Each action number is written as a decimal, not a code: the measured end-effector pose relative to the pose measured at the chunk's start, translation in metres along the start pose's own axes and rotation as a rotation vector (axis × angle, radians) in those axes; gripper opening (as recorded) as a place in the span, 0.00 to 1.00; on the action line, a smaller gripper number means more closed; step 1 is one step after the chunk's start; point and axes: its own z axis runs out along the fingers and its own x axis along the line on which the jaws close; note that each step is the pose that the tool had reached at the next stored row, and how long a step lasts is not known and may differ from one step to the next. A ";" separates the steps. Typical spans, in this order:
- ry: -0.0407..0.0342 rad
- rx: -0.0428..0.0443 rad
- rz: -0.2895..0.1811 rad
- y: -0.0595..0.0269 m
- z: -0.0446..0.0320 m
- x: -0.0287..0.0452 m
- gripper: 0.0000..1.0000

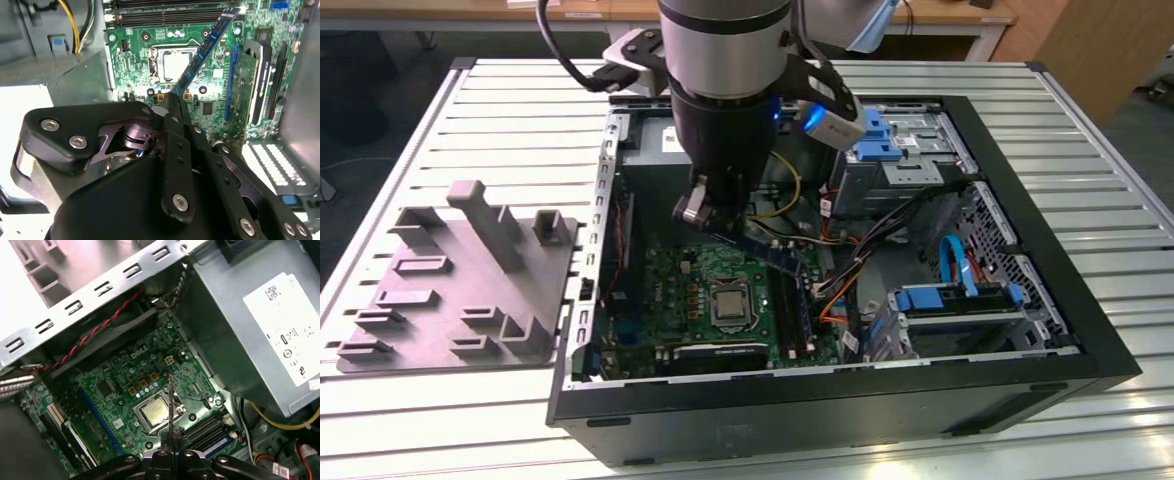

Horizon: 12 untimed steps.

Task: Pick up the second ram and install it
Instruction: 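Insert the second ram into the second slot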

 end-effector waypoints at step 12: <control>0.0022 0.0099 0.225 0.0000 0.0027 0.0001 0.11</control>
